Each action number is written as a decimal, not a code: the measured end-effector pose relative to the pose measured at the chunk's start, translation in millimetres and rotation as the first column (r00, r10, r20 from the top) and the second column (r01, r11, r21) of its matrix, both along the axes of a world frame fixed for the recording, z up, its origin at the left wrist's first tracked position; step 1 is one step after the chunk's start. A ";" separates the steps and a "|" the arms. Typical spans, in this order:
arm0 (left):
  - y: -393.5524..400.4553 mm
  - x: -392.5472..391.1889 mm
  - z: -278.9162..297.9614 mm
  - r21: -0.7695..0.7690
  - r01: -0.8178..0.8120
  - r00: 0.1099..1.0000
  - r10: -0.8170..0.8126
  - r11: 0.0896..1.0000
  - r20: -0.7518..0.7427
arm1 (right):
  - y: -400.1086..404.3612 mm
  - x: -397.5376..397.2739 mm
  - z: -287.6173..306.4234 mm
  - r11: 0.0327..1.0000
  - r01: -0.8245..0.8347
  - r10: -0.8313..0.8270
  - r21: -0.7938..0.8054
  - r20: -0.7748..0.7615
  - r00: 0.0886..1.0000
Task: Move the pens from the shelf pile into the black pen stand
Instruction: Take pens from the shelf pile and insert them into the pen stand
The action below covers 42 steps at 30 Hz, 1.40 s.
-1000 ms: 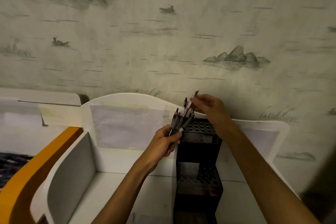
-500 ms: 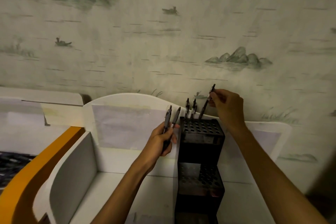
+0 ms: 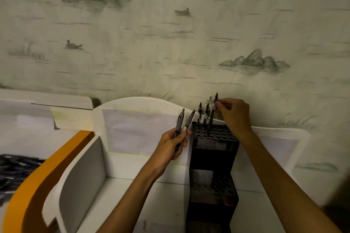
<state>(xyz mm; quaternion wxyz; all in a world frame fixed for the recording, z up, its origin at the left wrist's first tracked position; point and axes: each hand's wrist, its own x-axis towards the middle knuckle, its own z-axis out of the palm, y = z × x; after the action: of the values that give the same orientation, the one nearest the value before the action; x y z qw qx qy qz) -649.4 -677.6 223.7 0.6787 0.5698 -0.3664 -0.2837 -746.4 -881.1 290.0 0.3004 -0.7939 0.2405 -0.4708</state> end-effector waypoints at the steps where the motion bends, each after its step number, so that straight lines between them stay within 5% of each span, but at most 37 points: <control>1: -0.2 -0.2 0.0 -0.001 0.002 1.000 -0.002 1.000 -0.003 | -1.1 0.6 -0.5 1.000 -0.002 0.002 0.020 -0.026 1.000; 12: -1.0 0.4 -5.5 -0.016 0.044 0.999 -0.044 0.999 0.024 | 6.0 -13.2 -15.5 0.998 0.055 -0.056 -0.010 -0.144 0.988; 17: -4.4 -3.4 -4.1 -0.011 0.093 0.995 -0.092 0.996 0.048 | 19.8 -23.7 -7.0 0.976 -0.141 0.146 0.164 -0.023 0.989; 20: -8.5 -5.5 -3.5 0.017 0.090 0.994 -0.090 0.996 0.055 | 26.3 -22.9 -2.4 0.973 -0.192 0.189 0.129 0.030 0.981; 24: -11.3 -7.7 -3.6 0.039 0.098 0.993 -0.100 0.994 0.055 | 25.0 -16.1 -0.1 0.981 -0.172 0.162 -0.087 -0.106 0.981; 28: -11.8 -9.7 -1.4 0.053 0.122 0.991 -0.125 0.991 0.056 | 22.6 -11.2 1.5 0.921 -0.339 0.262 -0.193 -0.338 0.904; 33: -12.0 -9.8 0.8 0.063 0.158 0.985 -0.162 0.985 0.061 | 32.1 -9.2 0.6 0.889 -0.458 0.436 -0.010 -0.291 0.852; 38: -11.6 -9.0 -0.1 0.080 0.150 0.986 -0.155 0.986 0.066 | 33.5 -8.3 -4.8 0.908 -0.407 0.418 0.099 -0.216 0.882; 42: -11.1 -5.7 -2.6 0.089 0.145 0.987 -0.151 0.985 0.063 | 27.7 -7.3 -0.9 0.878 -0.364 0.372 0.311 0.037 0.928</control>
<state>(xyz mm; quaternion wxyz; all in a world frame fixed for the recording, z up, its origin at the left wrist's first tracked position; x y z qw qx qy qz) -655.1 -688.7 221.2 0.6179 0.5787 -0.4188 -0.3284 -753.7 -853.4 289.1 0.5032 -0.7729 0.1603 -0.3517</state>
